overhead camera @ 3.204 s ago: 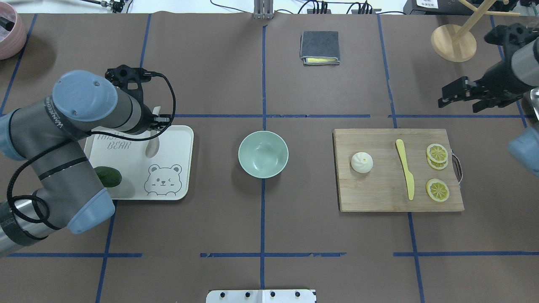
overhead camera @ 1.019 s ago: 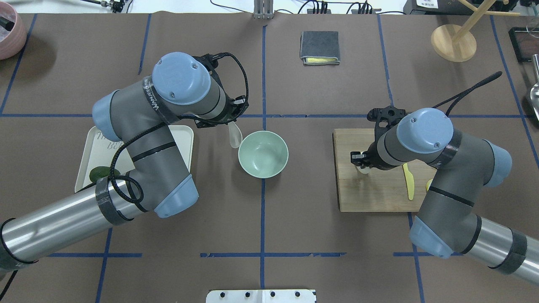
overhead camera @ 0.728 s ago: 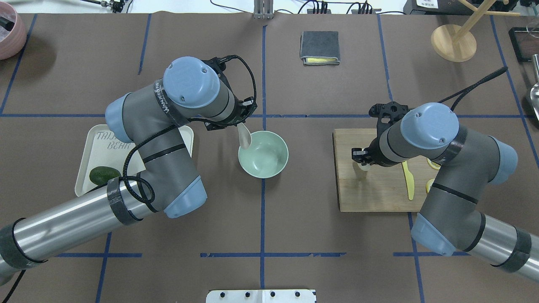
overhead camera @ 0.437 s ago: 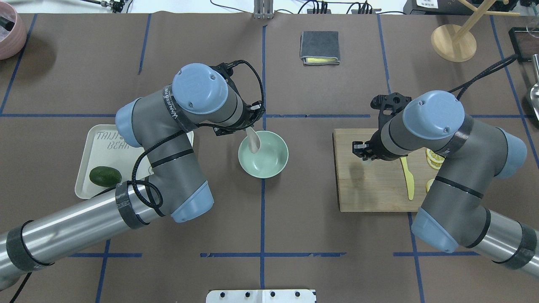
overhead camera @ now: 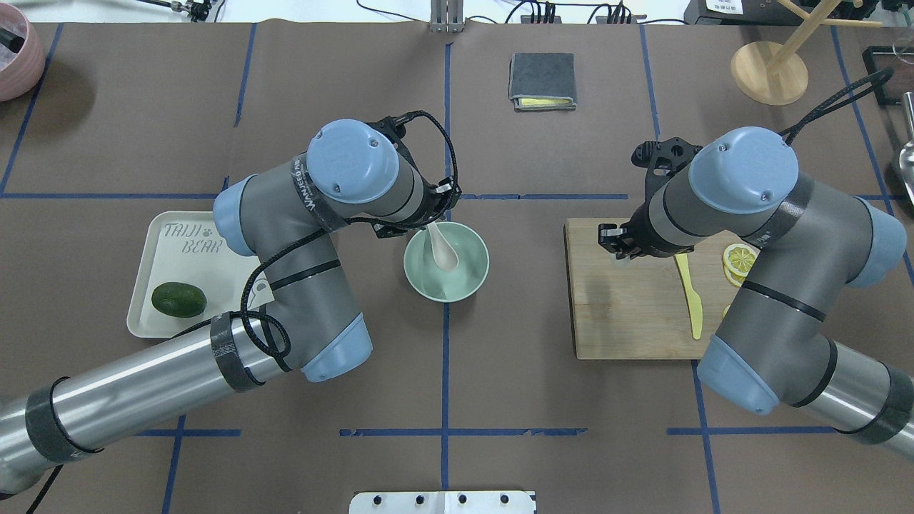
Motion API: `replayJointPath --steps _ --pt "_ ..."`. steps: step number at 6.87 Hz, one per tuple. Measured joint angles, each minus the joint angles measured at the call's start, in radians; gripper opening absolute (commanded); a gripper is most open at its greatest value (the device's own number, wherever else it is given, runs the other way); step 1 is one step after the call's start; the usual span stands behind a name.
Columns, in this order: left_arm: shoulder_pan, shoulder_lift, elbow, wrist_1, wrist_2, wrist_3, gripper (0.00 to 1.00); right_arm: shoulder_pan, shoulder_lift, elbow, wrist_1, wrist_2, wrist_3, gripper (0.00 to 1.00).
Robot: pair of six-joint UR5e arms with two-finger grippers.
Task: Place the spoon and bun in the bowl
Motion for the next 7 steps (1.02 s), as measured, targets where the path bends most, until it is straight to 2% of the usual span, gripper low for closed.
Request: replayJointPath --steps 2,4,7 --pt "-0.011 0.005 -0.039 0.033 -0.013 0.054 1.0 0.003 0.01 0.01 -0.002 -0.001 0.0 0.0" --pt "-0.078 0.045 -0.14 0.151 -0.068 0.185 1.0 -0.002 0.067 -0.001 -0.005 -0.003 0.006 0.0" --pt "-0.213 0.179 -0.336 0.362 -0.092 0.574 1.0 -0.041 0.236 -0.106 -0.004 -0.008 0.027 0.0"
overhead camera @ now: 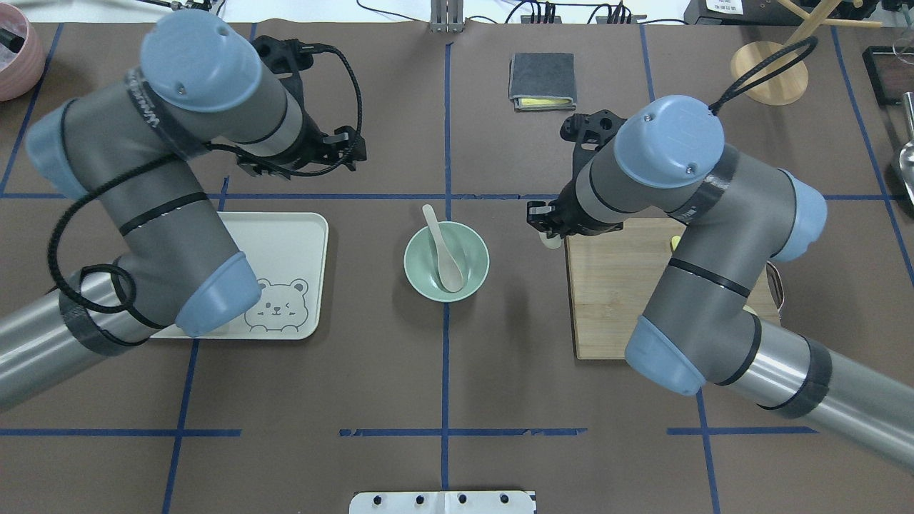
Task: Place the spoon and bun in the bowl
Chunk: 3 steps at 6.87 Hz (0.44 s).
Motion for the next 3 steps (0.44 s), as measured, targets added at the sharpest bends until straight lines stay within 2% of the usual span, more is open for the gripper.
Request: replayJointPath --steps 2,3 --pt "-0.097 0.082 -0.056 0.04 0.0 0.229 1.0 -0.063 0.139 -0.124 0.002 -0.036 0.04 0.0" --pt "-0.15 0.122 -0.073 0.044 0.0 0.334 1.0 -0.097 0.197 -0.182 0.003 -0.067 0.061 0.18"
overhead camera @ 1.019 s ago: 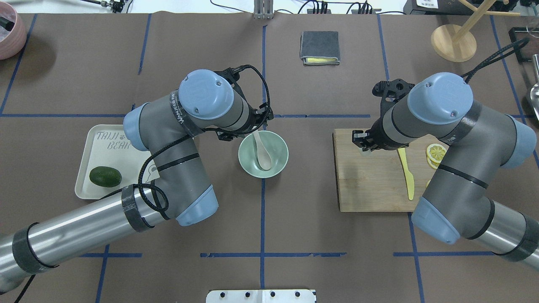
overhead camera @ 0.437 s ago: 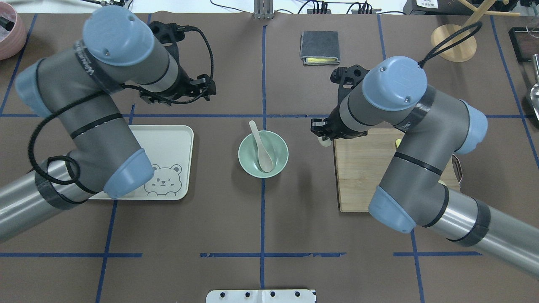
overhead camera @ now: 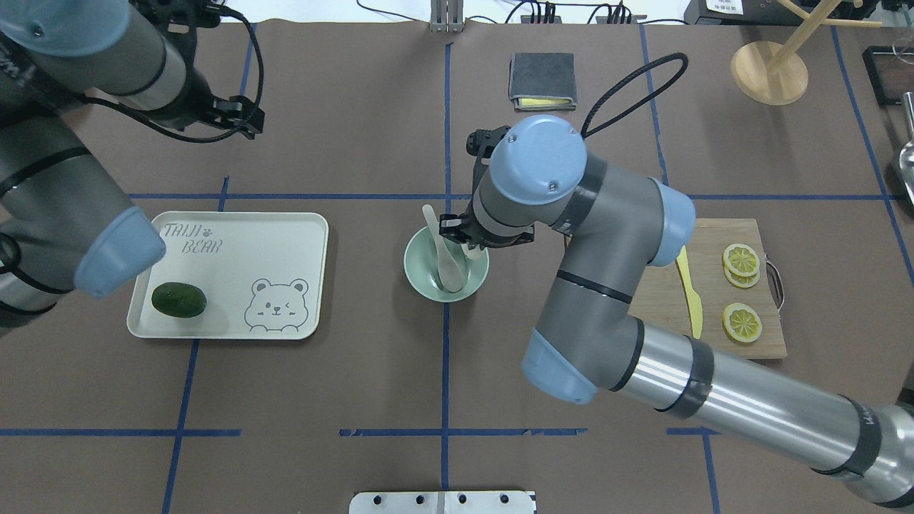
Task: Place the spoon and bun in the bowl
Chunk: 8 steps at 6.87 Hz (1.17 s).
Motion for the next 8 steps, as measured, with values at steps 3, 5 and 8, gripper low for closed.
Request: replayJointPath --steps 3,5,8 --pt "-0.122 0.083 -0.02 0.002 -0.001 0.241 1.0 -0.03 0.064 -0.055 0.004 -0.025 0.02 1.0" --pt "-0.169 0.118 -0.014 0.002 -0.013 0.335 1.0 -0.03 0.068 -0.051 -0.001 -0.023 0.021 1.0" --pt "-0.297 0.192 -0.003 0.003 -0.082 0.513 1.0 -0.016 0.064 0.048 -0.129 -0.018 0.016 1.0"
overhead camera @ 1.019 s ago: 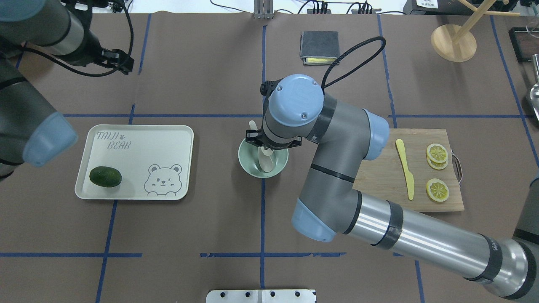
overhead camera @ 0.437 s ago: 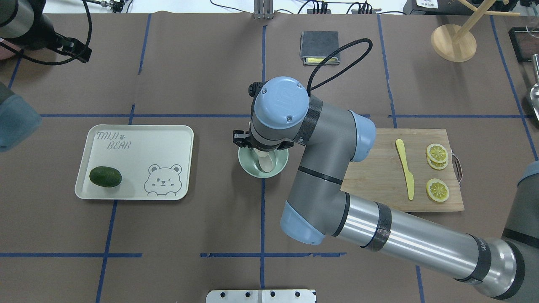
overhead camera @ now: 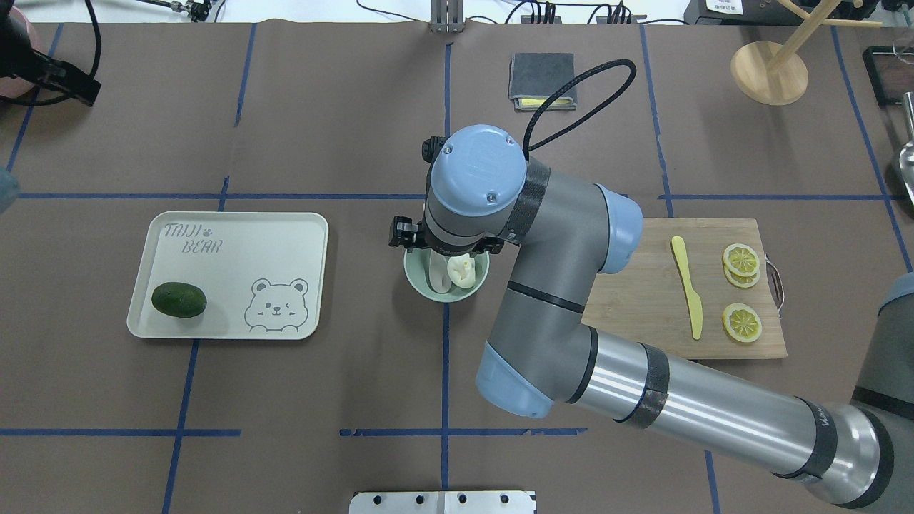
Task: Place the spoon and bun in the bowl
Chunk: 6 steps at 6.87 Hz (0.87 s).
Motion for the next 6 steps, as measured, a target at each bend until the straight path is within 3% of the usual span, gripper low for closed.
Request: replayJointPath --steps 3,6 --pt "-0.177 0.061 0.1 0.0 -0.166 0.279 1.0 0.144 -0.095 0.222 -0.275 0.064 -0.237 1.0" --pt "-0.299 0.158 0.151 0.0 -0.292 0.42 1.0 0.493 -0.329 0.309 -0.312 0.315 -0.667 1.0"
